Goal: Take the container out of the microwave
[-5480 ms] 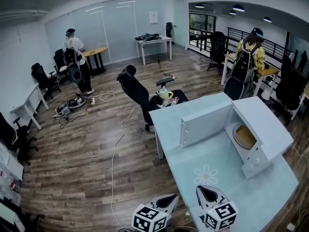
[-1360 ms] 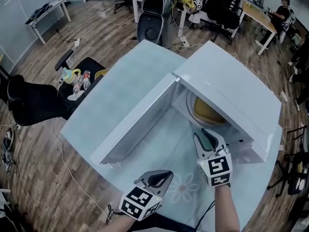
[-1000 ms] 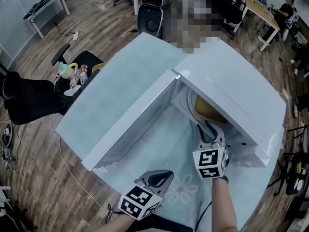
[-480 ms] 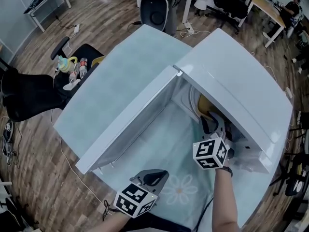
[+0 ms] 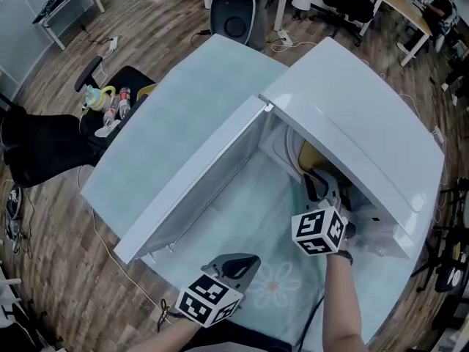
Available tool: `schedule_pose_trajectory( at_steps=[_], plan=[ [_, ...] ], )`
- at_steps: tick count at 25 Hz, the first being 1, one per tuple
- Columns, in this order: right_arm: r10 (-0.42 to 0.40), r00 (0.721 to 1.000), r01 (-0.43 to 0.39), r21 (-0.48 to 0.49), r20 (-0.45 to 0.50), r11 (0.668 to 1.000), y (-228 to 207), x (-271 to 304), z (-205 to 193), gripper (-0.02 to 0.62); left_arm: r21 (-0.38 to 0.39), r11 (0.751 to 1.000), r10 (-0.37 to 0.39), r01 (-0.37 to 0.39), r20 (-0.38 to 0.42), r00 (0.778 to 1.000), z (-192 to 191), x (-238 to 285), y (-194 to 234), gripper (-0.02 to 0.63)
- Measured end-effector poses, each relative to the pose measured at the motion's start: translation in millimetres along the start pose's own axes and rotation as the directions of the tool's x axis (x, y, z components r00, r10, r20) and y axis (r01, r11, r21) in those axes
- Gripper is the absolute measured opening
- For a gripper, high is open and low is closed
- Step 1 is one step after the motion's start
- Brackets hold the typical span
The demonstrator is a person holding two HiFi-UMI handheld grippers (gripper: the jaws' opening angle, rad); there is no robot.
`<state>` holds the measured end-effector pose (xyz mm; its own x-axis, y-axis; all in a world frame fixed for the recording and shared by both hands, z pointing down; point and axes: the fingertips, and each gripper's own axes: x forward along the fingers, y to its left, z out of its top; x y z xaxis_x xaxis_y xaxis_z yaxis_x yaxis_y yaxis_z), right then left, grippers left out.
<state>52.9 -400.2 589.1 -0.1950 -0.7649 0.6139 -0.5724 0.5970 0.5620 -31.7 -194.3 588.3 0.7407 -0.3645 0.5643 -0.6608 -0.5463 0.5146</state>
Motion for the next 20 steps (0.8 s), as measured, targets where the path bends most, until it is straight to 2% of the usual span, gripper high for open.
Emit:
schedule_pose_trajectory(
  at_steps=[4,12,16,20],
  plan=[
    [0.003,1.0,-0.003,-0.022,-0.001,1.0,3.2,-5.8,0.4,0.047,0.014,1.0,-0.016,0.016,-0.004,1.0,0.9,0.5,-5.0,0.005],
    [-0.01,0.997,0.011,-0.004,0.071,1.0,8.8,-31.6,21.0,0.037,0.042,0.999,-0.02,0.02,0.012,1.0,6.1,-9.4,-12.1,0.005],
    [0.029,0.996,-0.03,0.002,0.08,1.0,21.0,-46.2,29.0,0.026,0.051,0.999,-0.014,0.013,0.019,1.0,4.6,-18.0,-18.1,0.005],
    [0.065,0.994,-0.062,-0.036,0.086,0.997,35.4,-58.4,36.0,0.025,0.065,0.998,-0.001,-0.001,0.036,0.999,5.2,-27.5,-22.1,0.005]
  ],
)
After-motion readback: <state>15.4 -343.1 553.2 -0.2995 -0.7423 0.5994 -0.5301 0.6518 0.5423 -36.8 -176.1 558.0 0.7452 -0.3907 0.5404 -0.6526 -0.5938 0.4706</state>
